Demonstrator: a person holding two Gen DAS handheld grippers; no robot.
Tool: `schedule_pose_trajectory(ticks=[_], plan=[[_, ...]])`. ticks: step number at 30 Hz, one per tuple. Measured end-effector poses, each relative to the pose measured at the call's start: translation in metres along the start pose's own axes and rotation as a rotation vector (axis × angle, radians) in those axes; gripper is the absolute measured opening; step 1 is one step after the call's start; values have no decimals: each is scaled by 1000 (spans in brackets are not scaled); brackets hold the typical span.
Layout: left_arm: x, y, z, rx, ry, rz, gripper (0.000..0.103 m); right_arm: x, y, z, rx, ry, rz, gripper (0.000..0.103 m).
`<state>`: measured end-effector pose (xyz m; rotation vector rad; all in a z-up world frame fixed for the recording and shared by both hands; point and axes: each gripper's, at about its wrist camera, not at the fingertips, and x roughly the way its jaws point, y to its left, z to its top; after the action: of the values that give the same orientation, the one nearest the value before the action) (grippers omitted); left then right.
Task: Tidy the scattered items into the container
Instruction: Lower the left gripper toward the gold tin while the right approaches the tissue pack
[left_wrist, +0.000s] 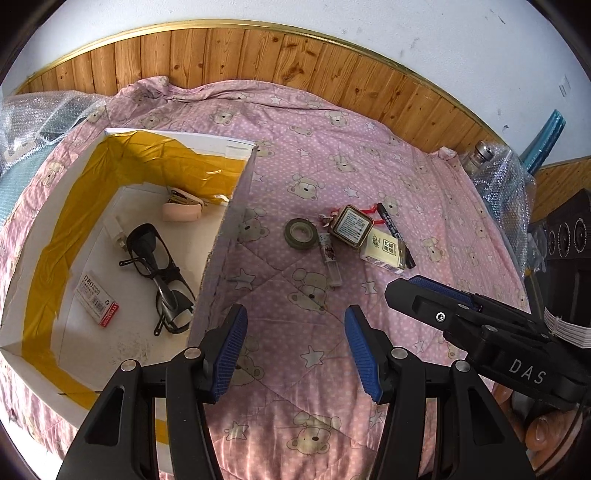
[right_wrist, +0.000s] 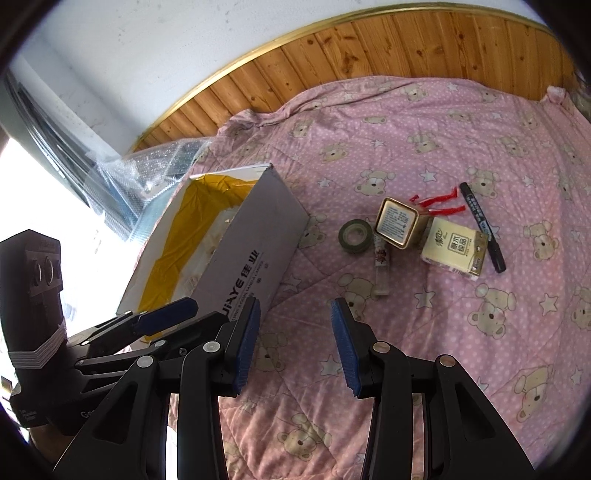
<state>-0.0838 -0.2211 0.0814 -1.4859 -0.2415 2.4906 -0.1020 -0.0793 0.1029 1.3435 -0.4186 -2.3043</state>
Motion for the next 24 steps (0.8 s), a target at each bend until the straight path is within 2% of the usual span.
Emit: schedule_pose_trajectory(ticks=[13, 24], plan=[[34, -31, 11, 37, 52, -5, 56, -2, -52, 6, 79, 2, -15, 44], [78, -49, 28, 63, 115, -4, 56, 12, -101, 13, 156, 21, -36, 44]])
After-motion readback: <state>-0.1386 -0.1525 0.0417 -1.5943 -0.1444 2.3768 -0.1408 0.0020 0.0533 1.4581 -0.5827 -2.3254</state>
